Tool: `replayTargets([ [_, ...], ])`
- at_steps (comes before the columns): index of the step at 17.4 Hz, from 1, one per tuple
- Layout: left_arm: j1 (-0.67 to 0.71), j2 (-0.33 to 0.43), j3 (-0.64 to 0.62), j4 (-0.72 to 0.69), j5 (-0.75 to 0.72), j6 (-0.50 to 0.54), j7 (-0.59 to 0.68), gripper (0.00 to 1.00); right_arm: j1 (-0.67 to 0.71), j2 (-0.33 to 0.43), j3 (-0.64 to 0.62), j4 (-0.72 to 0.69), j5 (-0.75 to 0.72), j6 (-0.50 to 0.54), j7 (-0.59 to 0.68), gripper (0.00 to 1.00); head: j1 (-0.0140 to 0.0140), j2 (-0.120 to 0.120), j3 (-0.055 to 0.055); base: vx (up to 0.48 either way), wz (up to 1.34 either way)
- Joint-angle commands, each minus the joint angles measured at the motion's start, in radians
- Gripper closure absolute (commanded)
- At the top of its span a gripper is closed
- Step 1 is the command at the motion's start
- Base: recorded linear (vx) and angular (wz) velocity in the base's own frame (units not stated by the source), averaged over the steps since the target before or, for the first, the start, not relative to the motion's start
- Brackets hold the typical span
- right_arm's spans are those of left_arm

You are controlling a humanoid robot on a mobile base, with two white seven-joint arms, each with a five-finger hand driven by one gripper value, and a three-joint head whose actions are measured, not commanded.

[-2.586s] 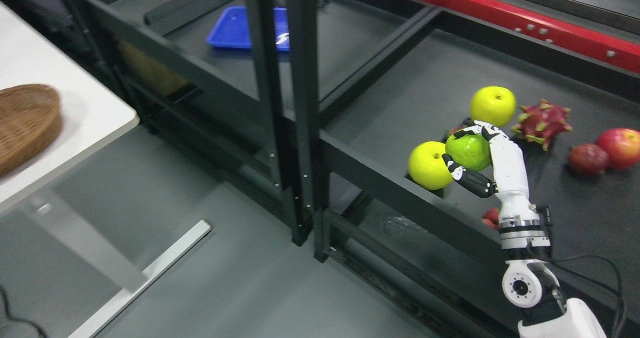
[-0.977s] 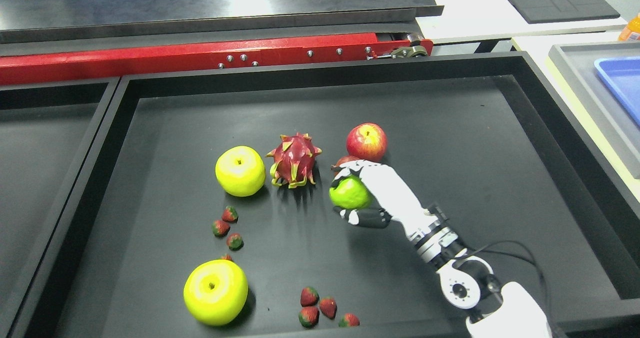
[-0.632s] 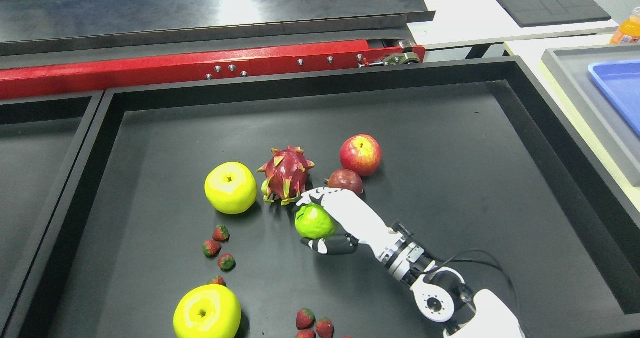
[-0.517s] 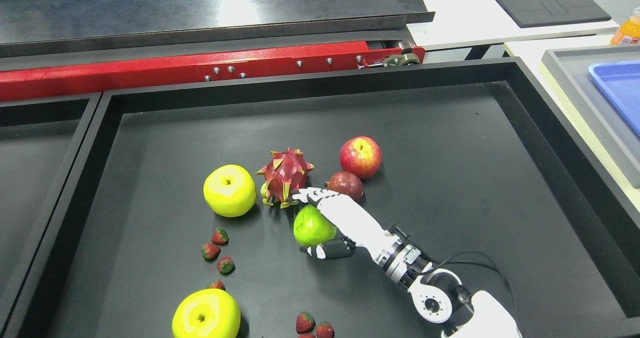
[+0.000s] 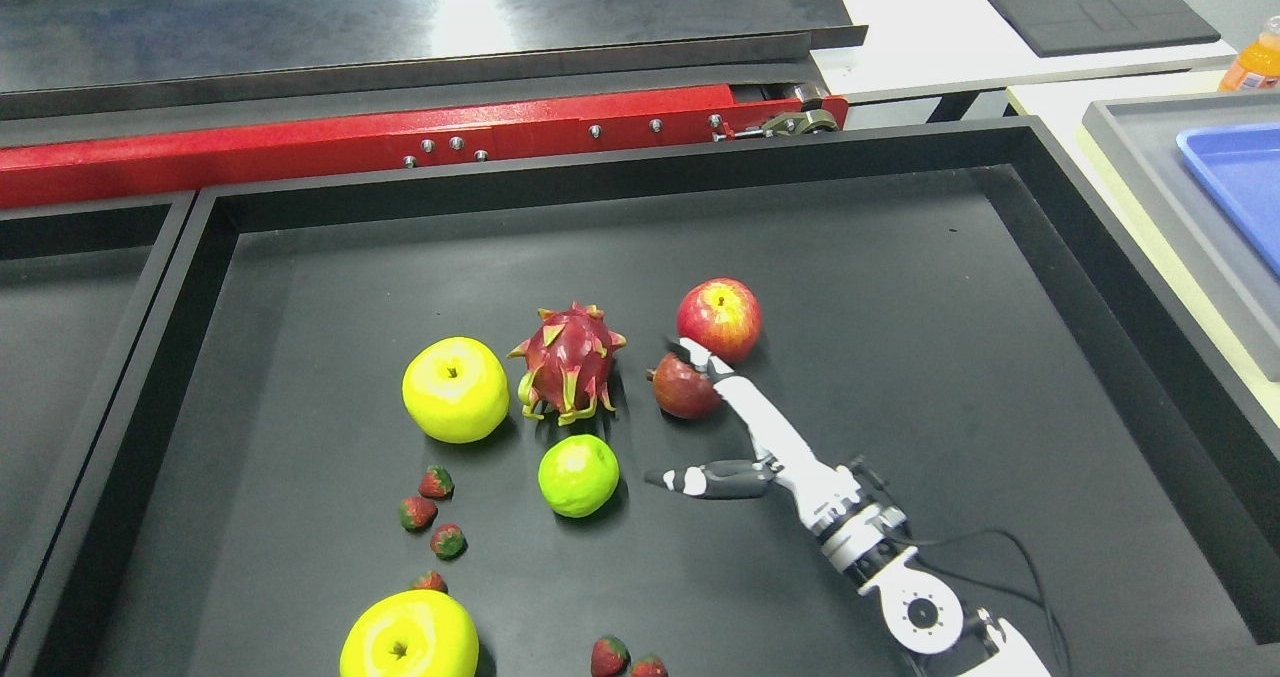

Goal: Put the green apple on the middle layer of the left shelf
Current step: 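Open the right hand to release the apple and withdraw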

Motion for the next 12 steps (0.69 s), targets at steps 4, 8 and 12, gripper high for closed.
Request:
replayTargets([
  [4,0.000,0.017,0.000,0.000,0.000,0.001,0.000,0.00,0.169,0.102,-0.274,0.007,-0.176,-0.071,0.009,0.00,0.0000,0.000,0.000,0.000,0.00],
  [8,0.000,0.017,0.000,0.001,0.000,0.001,0.000,0.00,0.177,0.102,-0.265,0.007,-0.179,-0.065,0.007,0.00,0.0000,0.000,0.000,0.000,0.00],
  [12,0.000,0.017,0.000,0.000,0.000,0.001,0.000,0.00,0.177,0.102,-0.261,0.007,-0.179,-0.064,0.009,0.00,0.0000,0.000,0.000,0.000,0.00],
])
